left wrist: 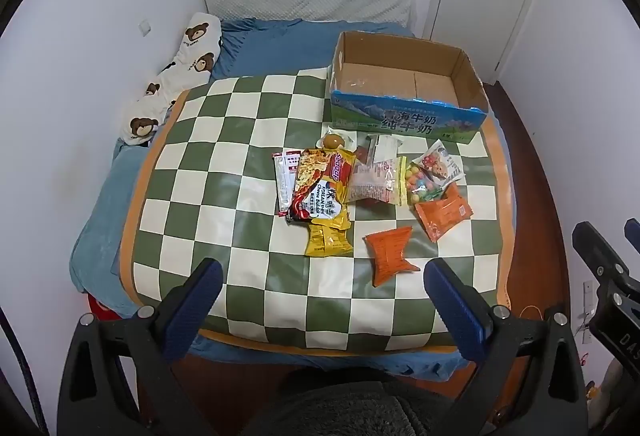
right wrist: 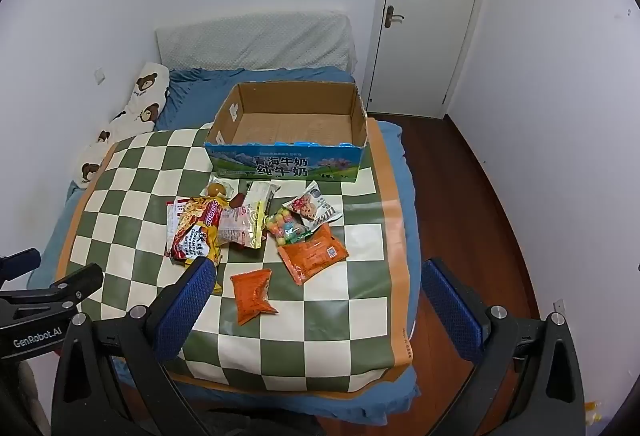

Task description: Organize snacks

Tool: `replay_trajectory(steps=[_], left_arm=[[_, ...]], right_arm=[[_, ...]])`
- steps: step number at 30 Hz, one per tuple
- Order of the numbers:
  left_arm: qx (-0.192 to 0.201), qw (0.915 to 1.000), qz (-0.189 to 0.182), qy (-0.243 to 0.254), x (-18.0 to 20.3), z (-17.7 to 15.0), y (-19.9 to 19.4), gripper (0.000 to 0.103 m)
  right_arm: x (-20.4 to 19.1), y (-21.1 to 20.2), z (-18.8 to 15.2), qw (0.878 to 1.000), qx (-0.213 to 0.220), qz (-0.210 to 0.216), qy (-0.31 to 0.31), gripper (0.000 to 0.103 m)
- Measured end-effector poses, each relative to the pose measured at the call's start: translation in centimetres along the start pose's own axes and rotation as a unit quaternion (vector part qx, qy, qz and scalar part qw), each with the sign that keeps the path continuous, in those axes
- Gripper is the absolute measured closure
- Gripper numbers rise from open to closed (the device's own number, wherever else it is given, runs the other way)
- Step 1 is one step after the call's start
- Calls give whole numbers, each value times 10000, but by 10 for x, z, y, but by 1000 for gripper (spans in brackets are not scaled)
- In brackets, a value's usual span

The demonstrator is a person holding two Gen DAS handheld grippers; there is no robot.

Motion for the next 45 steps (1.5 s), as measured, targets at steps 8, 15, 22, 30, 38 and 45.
replay_trajectory(steps=[8, 15, 22, 30, 38, 45], left_arm=[[-14, 10000, -42, 23, 7, 1, -3, 0], [11, 10000, -82, 51, 9, -4, -10, 0], [21, 9999, -95, 43, 7, -7, -13, 0], [36, 9999, -98, 44, 8, -7, -14, 0], [18, 9999, -108, 53, 9, -6, -16, 0], [0, 9999, -125, 59, 13, -6, -17, 0]], right_arm=[[1, -3, 0, 10000, -25, 5, -37, 0], [-2, -6, 1, 10000, -40, -14, -52, 0], [-2, -4, -4, 10000, -39, -22, -41, 0], [2, -3, -6, 10000, -70, 43, -52, 0], [2, -4, -5, 10000, -51, 54, -27, 0], [3, -5, -6, 10000, -62, 66, -25, 0]])
Point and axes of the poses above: each gripper's, at about its wrist camera, not at the fingertips, and y roughly the way its jaws point, x to its right, z to its top, the point moved 8 cm from there along y, roughly the way its jaws point, and after that the axes turned 14 degrees about -x, right-handed, at the moved point
